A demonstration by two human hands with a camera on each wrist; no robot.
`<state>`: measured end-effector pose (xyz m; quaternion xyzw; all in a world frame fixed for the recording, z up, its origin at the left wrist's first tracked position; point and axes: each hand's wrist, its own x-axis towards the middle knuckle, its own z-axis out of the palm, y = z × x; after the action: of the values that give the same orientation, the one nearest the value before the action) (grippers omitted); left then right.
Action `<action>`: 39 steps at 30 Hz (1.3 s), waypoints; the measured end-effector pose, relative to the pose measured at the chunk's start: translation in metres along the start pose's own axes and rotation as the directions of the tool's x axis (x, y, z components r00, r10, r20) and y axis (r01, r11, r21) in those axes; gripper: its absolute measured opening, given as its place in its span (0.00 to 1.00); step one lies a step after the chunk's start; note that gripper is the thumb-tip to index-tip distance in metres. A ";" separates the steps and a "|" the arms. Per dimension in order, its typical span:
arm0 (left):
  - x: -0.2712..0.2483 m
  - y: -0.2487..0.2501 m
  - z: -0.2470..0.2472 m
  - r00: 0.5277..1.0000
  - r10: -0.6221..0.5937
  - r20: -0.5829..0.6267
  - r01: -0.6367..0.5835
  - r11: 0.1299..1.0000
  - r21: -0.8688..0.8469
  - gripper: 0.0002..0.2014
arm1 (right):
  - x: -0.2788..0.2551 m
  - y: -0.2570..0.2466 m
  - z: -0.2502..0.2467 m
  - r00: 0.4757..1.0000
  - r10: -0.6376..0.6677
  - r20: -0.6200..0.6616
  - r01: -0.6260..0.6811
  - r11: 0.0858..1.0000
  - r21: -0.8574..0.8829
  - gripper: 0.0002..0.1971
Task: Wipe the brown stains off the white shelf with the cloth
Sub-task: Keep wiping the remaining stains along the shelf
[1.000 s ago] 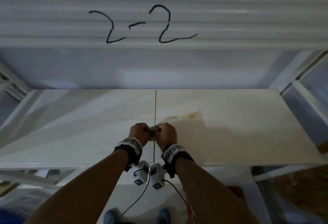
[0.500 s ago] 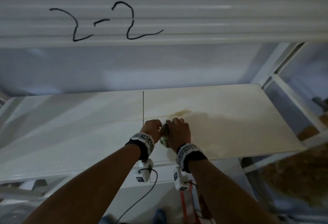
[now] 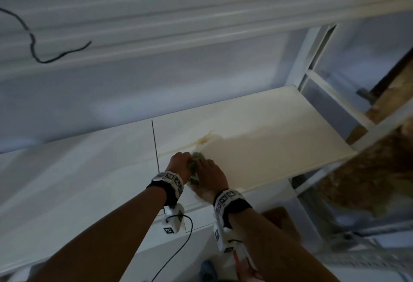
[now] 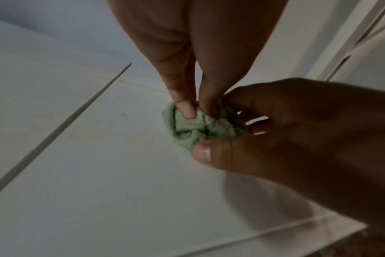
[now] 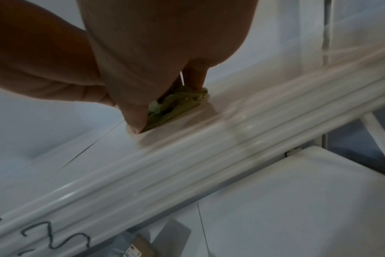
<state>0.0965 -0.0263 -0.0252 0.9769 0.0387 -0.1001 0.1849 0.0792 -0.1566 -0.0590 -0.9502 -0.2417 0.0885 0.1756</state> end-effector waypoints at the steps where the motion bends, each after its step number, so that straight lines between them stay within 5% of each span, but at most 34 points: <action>1: 0.001 0.000 -0.002 1.000 -0.020 0.011 0.020 1.000 -0.013 0.10 | 0.000 -0.003 0.001 0.999 0.010 -0.039 -0.010 1.000 0.000 0.30; 9: 0.017 0.003 -0.015 0.962 -0.151 0.228 0.214 0.935 -0.284 0.04 | 0.009 0.003 -0.033 0.998 -0.059 -0.016 0.054 0.975 -0.214 0.08; 12: 0.017 0.017 -0.023 0.874 -0.201 0.443 0.460 0.636 -0.619 0.04 | 0.016 0.013 -0.067 0.995 -0.071 0.065 0.091 0.914 -0.396 0.09; 14: 0.016 0.025 -0.025 0.852 -0.183 0.490 0.503 0.543 -0.673 0.03 | 0.022 0.012 -0.084 0.992 -0.092 0.087 0.122 0.873 -0.473 0.10; 17: 0.020 0.030 -0.021 0.867 -0.218 0.447 0.475 0.633 -0.611 0.03 | 0.028 0.009 -0.084 0.989 -0.121 0.087 0.148 0.872 -0.467 0.08; 19: 0.027 0.024 -0.014 0.941 -0.231 0.246 0.311 0.876 -0.369 0.05 | 0.027 0.011 -0.072 0.993 -0.120 0.022 0.119 0.914 -0.388 0.07; 21: 0.029 0.024 -0.010 0.992 -0.120 0.049 0.125 0.984 -0.128 0.08 | 0.023 0.016 -0.062 0.994 -0.076 -0.076 0.052 0.957 -0.286 0.10; 24: 0.028 0.033 -0.006 0.995 0.085 -0.048 -0.091 0.986 -0.143 0.12 | 0.010 0.026 -0.055 0.979 0.053 -0.197 -0.070 0.994 -0.082 0.11; 28: 0.027 0.043 -0.003 0.955 0.277 0.109 -0.283 0.958 0.043 0.13 | -0.011 0.038 -0.047 0.976 0.164 -0.140 -0.156 0.985 0.066 0.23; 34: 0.033 0.040 0.011 0.929 0.269 0.252 -0.289 0.956 0.044 0.09 | -0.024 0.038 -0.021 0.981 0.170 -0.091 -0.154 0.976 0.155 0.20; 39: 0.046 0.057 0.022 0.915 0.318 0.249 -0.321 0.947 -0.031 0.10 | -0.006 0.061 -0.023 0.957 0.266 -0.118 -0.253 0.961 0.115 0.13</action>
<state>0.1440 -0.0853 -0.0344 0.9505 -0.1455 -0.1912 0.1970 0.1056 -0.2161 -0.0602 -0.9677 -0.0978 0.0593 0.2248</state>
